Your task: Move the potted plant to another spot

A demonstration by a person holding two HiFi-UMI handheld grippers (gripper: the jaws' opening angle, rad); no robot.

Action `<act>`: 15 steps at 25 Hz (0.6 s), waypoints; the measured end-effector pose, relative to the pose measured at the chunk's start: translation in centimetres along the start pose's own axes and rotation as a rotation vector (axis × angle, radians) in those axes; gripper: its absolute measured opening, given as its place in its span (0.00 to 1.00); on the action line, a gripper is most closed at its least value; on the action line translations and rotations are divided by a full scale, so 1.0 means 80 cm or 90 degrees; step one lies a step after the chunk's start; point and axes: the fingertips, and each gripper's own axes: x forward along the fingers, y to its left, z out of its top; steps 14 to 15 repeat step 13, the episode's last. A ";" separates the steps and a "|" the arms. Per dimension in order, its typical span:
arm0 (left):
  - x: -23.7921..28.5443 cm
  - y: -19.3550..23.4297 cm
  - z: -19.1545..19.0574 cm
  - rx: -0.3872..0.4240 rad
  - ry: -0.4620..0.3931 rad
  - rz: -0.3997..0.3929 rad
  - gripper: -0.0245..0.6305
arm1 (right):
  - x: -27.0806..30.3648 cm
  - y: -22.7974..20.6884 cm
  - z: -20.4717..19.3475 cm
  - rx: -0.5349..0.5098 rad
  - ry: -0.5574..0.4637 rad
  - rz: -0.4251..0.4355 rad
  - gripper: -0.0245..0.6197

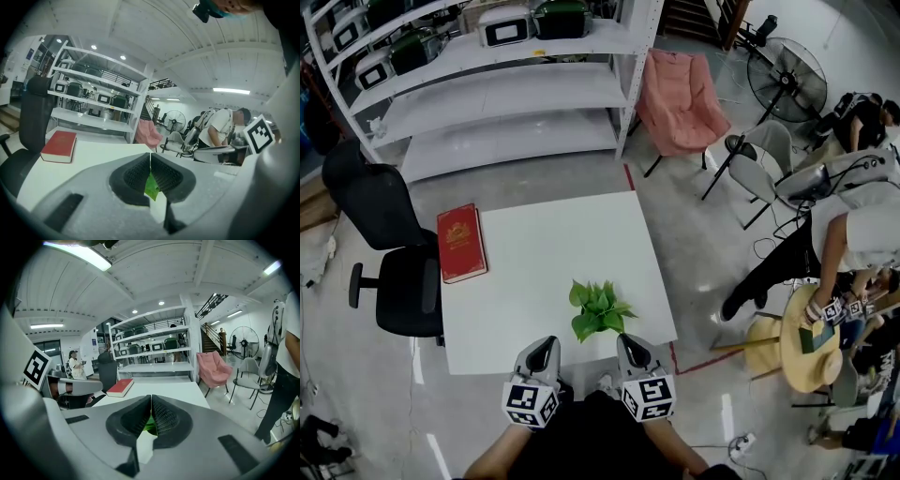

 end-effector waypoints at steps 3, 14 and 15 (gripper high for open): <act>-0.001 -0.004 -0.002 -0.002 0.000 0.000 0.07 | -0.005 -0.001 -0.001 -0.003 0.001 -0.001 0.06; -0.004 -0.008 -0.007 -0.007 0.000 0.001 0.07 | -0.010 0.001 -0.004 -0.010 0.001 0.003 0.06; -0.004 -0.008 -0.007 -0.007 0.000 0.001 0.07 | -0.010 0.001 -0.004 -0.010 0.001 0.003 0.06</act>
